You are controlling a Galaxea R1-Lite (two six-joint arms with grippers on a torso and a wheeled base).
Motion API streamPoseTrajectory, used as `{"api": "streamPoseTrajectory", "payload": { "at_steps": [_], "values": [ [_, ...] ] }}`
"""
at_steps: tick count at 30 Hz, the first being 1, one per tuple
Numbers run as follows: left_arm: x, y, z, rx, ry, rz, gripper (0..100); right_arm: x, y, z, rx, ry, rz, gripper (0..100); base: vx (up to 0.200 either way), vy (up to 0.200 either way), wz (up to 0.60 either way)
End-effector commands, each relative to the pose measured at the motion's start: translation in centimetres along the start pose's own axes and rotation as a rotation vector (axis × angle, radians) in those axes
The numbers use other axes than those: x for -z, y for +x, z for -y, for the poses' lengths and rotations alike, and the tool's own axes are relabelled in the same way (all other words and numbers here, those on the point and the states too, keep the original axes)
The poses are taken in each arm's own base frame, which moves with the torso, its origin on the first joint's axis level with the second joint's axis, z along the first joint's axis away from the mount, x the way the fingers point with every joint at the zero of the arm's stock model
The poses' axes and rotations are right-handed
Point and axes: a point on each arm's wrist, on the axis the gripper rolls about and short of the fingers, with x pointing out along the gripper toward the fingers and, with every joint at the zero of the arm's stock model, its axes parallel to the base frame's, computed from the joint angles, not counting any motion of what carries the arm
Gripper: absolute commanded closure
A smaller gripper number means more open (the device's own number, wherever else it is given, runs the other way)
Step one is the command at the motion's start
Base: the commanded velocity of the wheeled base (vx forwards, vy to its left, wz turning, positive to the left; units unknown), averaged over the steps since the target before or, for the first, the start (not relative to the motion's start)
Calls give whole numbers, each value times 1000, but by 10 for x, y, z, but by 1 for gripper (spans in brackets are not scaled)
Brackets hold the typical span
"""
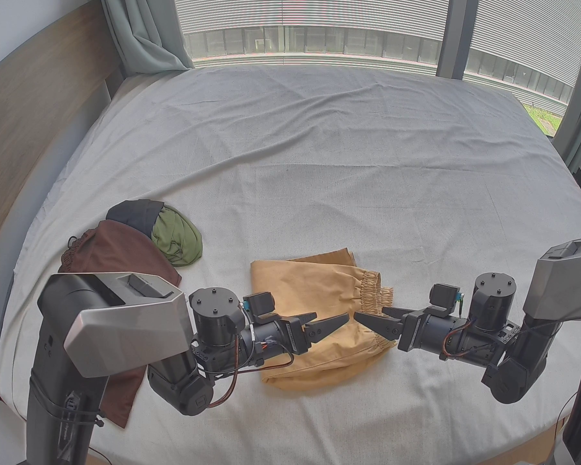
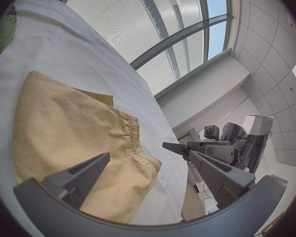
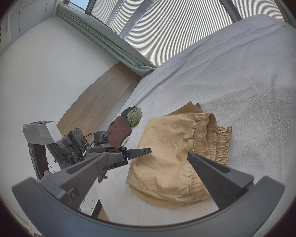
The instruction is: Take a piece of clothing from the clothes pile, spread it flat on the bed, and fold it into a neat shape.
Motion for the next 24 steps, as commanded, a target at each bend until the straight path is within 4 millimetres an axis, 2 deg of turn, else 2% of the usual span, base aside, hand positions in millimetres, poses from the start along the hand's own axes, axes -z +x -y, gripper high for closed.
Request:
{"api": "streamPoseTrajectory", "payload": {
  "at_steps": [1, 11, 17, 24],
  "values": [
    [0, -5, 1, -8, 1, -2, 0, 1, 1, 0, -2, 1, -4, 0, 0, 0, 0],
    [-10, -28, 6, -48, -5, 6, 0, 12, 7, 3, 1, 11, -43, 0, 0, 0, 0],
    [-20, -54, -9, -131, 86, 26, 0, 23, 13, 11, 18, 26, -74, 0, 0, 0, 0],
    [-38, -84, -6, -180, 124, 63, 0, 36, 17, 19, 39, 43, -116, 0, 0, 0, 0]
  ]
}}
